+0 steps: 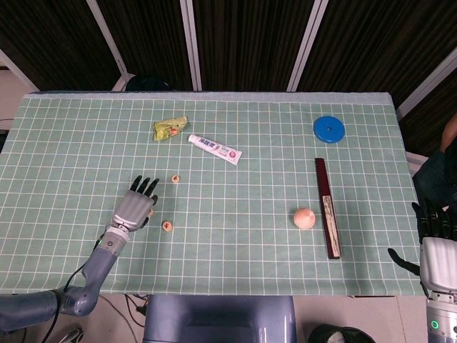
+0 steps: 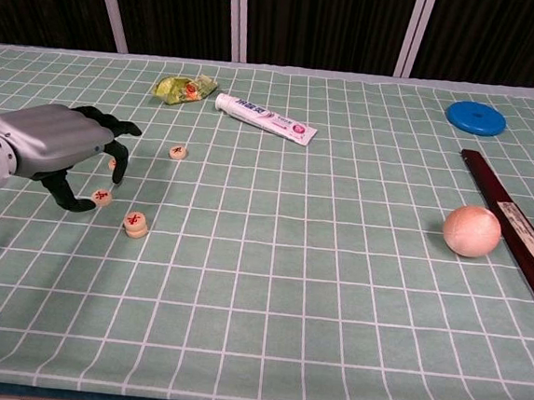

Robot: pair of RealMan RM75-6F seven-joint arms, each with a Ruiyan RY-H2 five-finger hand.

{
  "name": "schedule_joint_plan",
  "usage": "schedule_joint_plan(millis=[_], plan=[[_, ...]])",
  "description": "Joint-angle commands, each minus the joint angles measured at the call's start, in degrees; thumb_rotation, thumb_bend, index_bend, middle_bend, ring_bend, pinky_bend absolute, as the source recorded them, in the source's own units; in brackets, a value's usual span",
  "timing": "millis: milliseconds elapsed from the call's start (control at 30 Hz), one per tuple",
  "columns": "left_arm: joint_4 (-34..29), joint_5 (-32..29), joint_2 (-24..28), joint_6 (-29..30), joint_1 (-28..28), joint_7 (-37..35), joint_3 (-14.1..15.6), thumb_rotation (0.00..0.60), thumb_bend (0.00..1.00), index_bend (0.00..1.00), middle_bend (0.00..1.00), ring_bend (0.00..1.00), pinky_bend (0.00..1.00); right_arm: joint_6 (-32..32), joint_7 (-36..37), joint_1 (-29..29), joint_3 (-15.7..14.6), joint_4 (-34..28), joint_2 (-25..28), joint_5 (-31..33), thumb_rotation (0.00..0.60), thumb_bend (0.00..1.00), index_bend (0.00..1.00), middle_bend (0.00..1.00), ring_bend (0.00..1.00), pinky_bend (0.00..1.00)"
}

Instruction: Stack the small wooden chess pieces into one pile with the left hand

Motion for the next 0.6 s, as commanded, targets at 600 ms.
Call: schedule_joint_plan(millis=[600], plan=[[1.74,-0.35,-1.60,1.39,0.32,4.42,0.24,0.600,0.29,0.47,0.00,0.00,0.00,-0.02,-0.11,-0.03,0.18,-0.11,-0.07,0.40,0.600,0.23,0.09,0.01,0.00,0.00]])
